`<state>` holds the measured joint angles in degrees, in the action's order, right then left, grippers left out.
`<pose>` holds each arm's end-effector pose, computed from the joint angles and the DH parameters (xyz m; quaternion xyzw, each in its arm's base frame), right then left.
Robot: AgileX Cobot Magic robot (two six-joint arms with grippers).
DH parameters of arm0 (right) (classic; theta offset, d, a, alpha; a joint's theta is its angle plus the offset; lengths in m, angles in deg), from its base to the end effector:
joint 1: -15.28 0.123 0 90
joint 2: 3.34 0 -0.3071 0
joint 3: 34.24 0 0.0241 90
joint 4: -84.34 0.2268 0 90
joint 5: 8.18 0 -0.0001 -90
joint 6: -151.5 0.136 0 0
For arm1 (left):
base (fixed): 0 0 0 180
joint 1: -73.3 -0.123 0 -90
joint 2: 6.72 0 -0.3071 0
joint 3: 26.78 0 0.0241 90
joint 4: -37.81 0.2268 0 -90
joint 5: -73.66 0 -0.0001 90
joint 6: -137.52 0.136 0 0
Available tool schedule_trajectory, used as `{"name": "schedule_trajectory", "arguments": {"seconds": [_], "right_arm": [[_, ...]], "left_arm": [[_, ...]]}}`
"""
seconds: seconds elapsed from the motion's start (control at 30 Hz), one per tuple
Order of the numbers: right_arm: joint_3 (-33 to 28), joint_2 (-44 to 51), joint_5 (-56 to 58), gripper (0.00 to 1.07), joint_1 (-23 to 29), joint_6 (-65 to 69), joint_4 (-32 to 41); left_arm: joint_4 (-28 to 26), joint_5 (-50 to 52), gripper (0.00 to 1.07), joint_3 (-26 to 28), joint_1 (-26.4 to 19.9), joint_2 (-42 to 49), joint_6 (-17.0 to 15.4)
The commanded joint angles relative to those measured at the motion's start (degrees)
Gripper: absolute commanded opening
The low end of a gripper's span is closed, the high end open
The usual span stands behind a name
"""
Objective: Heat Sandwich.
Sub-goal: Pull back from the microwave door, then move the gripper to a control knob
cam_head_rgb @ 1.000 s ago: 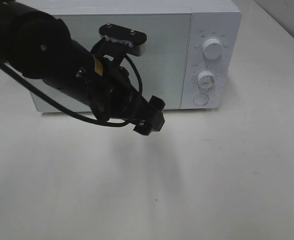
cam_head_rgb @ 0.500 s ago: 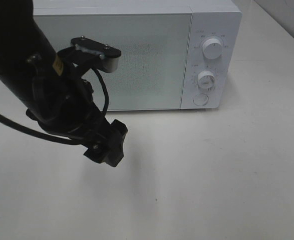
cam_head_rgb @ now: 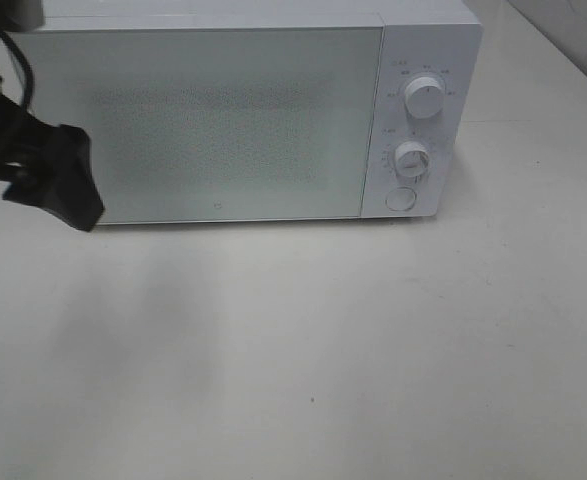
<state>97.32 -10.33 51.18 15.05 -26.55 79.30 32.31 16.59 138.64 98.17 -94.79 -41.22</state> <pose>-0.0086 -0.0102 0.2522 0.0175 0.8414 -0.0359 0.5389 0.2344 -0.1207 0.2767 0.2042 0.9620 -0.0793 0.1631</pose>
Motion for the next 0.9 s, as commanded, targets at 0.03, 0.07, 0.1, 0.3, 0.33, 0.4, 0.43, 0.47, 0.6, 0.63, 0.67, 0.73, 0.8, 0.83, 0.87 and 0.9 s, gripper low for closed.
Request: {"name": "schedule_trajectory", "arguments": {"seconds": [0.03, 0.07, 0.1, 0.3, 0.33, 0.4, 0.43, 0.47, 0.6, 0.63, 0.67, 0.73, 0.8, 0.83, 0.87, 0.9], "right_arm": [[-0.29, 1.60, -0.63, 0.66, -0.17, 0.11, -0.06], [-0.29, 1.60, -0.63, 0.66, -0.17, 0.11, -0.06], [-0.29, 1.60, -0.63, 0.66, -0.17, 0.11, -0.06], [-0.29, 1.60, -0.63, 0.66, -0.17, 0.11, -0.06], [-0.29, 1.60, -0.63, 0.66, -0.17, 0.11, -0.06], [-0.29, 1.60, -0.63, 0.66, -0.17, 0.11, -0.06], [-0.29, 1.60, -0.63, 0.66, -0.17, 0.11, -0.06], [-0.29, 1.60, -0.63, 0.66, -0.17, 0.11, -0.06], [-0.29, 1.60, -0.63, 0.66, -0.17, 0.11, -0.06], [-0.29, 1.60, -0.63, 0.66, -0.17, 0.11, -0.06], [-0.29, 1.60, -0.63, 0.66, -0.17, 0.11, -0.06], [-0.29, 1.60, -0.63, 0.66, -0.17, 0.11, -0.06], [-0.29, 1.60, -0.63, 0.66, -0.17, 0.11, -0.06], [-0.29, 1.60, -0.63, 0.66, -0.17, 0.11, -0.06], [-0.29, 1.60, -0.63, 0.66, -0.17, 0.11, -0.06], [-0.29, 1.60, -0.63, 0.66, -0.17, 0.11, -0.06]], "left_arm": [[-0.52, -1.78, 1.00, 0.06, -4.58, 2.64, 1.09], [-0.69, -2.35, 1.00, 0.06, -6.25, 3.32, 1.78], [-1.09, -3.44, 1.00, 0.06, -9.34, 4.64, 2.86], [-1.49, -4.53, 1.00, -1.55, -15.93, 8.14, 4.98], [-1.49, -4.47, 1.00, -2.52, -17.13, 9.00, 5.16], [-1.49, -4.24, 1.00, -4.64, -19.02, 10.77, 5.21], [-1.55, -4.07, 1.00, -6.99, -20.57, 12.72, 5.16], [-1.55, -4.07, 1.00, -6.99, -20.57, 12.72, 5.16], [-0.69, -3.50, 1.00, -13.12, -21.60, 19.02, 5.10], [-0.69, -3.50, 1.00, -13.12, -21.60, 19.02, 5.10], [-0.29, -3.67, 1.00, -14.38, -21.60, 20.45, 4.81], [0.46, -3.67, 1.00, -17.76, -21.60, 24.52, 4.07], [0.63, -3.67, 1.00, -18.85, -21.60, 26.01, 3.90], [0.86, -3.67, 1.00, -19.94, -21.60, 27.50, 3.95], [0.97, -3.72, 1.00, -20.74, -21.60, 28.76, 3.78], [1.09, -4.47, 1.00, -22.46, -21.60, 31.68, 3.78]]}}
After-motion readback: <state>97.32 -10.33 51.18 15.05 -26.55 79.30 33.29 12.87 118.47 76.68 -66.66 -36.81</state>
